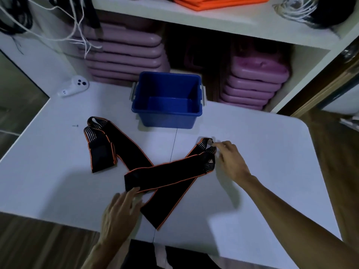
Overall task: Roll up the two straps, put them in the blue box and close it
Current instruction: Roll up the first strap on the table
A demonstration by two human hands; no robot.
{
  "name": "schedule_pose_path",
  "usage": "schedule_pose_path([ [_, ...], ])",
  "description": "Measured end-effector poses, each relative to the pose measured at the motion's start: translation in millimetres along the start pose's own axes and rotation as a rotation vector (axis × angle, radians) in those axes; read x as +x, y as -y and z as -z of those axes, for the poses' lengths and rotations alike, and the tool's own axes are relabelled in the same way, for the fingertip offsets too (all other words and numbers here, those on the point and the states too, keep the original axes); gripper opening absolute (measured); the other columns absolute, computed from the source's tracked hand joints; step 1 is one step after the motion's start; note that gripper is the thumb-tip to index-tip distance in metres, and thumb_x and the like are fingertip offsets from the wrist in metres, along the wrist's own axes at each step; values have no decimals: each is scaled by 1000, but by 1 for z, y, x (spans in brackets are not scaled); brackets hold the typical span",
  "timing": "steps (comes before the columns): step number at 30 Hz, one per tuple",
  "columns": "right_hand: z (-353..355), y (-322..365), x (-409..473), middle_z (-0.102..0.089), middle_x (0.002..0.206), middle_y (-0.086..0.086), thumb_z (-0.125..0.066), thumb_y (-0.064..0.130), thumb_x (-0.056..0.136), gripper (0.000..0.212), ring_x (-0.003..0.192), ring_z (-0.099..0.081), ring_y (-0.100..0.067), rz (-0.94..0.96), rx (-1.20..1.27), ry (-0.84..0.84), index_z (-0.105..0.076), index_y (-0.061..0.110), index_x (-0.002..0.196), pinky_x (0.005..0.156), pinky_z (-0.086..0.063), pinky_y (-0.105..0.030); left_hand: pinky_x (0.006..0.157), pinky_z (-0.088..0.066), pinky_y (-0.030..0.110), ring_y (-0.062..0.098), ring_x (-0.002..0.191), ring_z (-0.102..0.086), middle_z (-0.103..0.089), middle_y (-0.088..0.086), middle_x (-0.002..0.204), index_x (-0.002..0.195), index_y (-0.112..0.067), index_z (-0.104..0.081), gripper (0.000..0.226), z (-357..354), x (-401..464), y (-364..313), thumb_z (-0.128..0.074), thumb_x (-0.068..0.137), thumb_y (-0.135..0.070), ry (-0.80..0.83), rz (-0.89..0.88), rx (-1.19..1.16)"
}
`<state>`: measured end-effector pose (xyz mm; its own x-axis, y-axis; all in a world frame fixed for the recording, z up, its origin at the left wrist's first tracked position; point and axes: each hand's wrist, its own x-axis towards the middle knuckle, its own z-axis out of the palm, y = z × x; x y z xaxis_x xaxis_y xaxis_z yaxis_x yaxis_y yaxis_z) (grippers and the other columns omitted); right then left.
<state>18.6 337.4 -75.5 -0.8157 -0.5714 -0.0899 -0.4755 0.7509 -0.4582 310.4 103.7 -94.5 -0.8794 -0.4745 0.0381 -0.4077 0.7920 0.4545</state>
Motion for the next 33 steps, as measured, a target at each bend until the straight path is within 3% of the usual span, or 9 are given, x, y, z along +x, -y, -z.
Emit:
schedule_pose_path([
  [4,-6,-14,-11,-38,141,-5,-63,5,75,62,122,-40,-31,173,-134,184,-46,29,129,85,-48,-43,79,-47,45,30,106,-47,-49,10,125,133,-15,-47,66,-4,7,31,-45,79,-53,-7,63,106],
  [7,-13,-16,-14,-24,152,-4,-67,11,73,61,126,-31,-27,235,-240,190,-45,34,125,83,-44,-42,89,-45,48,31,124,-43,-43,10,143,139,-15,-40,70,-11,19,48,-43,81,-53,66,41,129],
  [12,-21,-16,-2,-31,150,-6,-67,14,81,28,124,-38,-34,212,-279,115,-57,24,104,79,-47,-43,87,-48,44,30,120,-51,-50,8,138,133,-12,-47,55,-10,29,49,-37,87,-39,68,58,94],
  [15,-18,-19,1,-37,148,-7,-66,17,86,21,123,-39,-35,232,-261,114,-62,21,106,83,-49,-45,91,-47,47,31,125,-46,-49,12,138,123,-7,-52,49,-6,30,43,-37,86,-35,23,52,76],
  [21,0,-16,17,-52,128,-11,-63,12,89,17,109,-49,-34,192,-179,-74,-66,11,106,81,-52,-46,99,-37,43,31,136,-37,-47,16,140,87,-8,-55,21,11,17,17,-50,85,-29,-131,-192,-15],
  [25,4,-5,36,-50,131,-11,-55,8,90,22,115,-46,-34,151,-231,-31,-67,6,108,85,-51,-46,98,-39,48,30,136,-36,-51,16,136,81,-14,-51,17,-2,-1,-6,-61,78,-26,-32,-388,-15],
  [28,2,2,44,-46,137,-10,-51,16,89,27,121,-40,-31,63,-213,124,-69,8,107,91,-49,-46,101,-37,48,27,141,-28,-45,11,143,86,-18,-54,25,-18,-18,-15,-63,79,-40,130,-372,38],
  [31,3,3,48,-49,134,-10,-53,26,91,31,120,-41,-29,39,-211,183,-68,11,113,91,-49,-44,105,-30,37,23,141,-26,-39,4,147,100,-25,-52,43,-26,-24,-12,-58,80,-62,198,-288,40],
  [33,4,0,49,-50,133,-8,-55,26,89,31,118,-42,-28,80,-240,202,-66,13,115,91,-48,-43,106,-27,32,21,140,-26,-38,3,147,112,-26,-50,53,-27,-23,-10,-58,77,-65,221,-264,51],
])
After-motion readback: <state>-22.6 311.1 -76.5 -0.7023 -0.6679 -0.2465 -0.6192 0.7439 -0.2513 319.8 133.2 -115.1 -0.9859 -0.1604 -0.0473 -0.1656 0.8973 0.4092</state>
